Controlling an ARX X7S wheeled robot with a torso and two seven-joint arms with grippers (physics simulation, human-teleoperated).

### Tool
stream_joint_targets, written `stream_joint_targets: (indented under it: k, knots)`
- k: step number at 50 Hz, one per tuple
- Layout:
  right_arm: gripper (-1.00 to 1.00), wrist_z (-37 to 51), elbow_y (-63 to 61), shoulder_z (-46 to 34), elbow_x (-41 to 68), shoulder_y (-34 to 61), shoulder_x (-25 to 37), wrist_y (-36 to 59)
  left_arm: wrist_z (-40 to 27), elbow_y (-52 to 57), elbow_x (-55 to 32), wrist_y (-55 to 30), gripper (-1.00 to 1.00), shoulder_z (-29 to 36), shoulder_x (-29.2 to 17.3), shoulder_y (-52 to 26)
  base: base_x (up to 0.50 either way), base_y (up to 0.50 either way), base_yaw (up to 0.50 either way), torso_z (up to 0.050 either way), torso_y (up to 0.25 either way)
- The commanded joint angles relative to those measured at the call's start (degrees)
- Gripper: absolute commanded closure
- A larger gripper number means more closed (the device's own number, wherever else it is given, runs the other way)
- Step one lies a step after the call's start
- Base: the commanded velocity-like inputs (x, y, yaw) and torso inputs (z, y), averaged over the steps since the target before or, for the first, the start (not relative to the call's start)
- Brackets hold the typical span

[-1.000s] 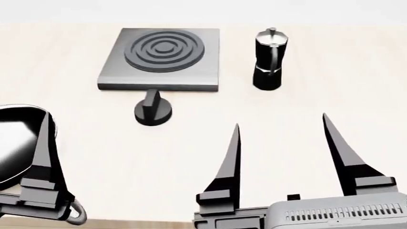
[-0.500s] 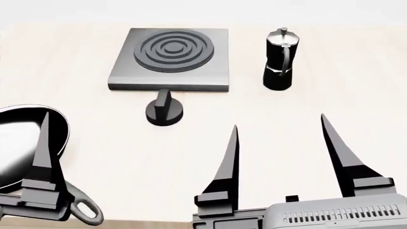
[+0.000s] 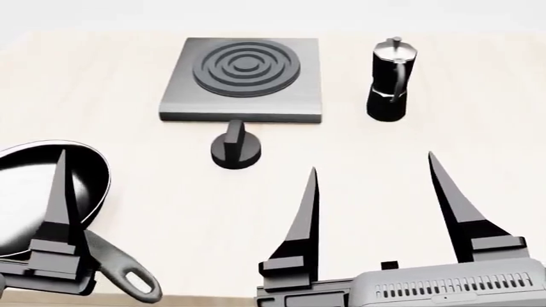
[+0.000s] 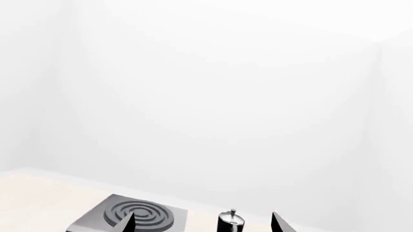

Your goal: Turn on the stove.

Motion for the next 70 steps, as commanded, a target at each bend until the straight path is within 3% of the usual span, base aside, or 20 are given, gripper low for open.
stream_joint_targets:
  k: [1,70]
  knots:
    - [-1.0,-0.5,0.0,-0.2,-0.7,0.1,-0.2,0.1,-0.4,-0.1,-0.2,0.2,-1.0,0.2,-0.3,0.0,0.0,0.09,0.0,0.0,0.0]
    - [-1.0,-2.7,0.7,-1.2,-3.7,-0.5,-1.3,-0.5,-2.6,-0.7,-1.3,1.1,-1.0,1.3,-2.1,0.0,0.0,0.08,0.0,0.0,0.0]
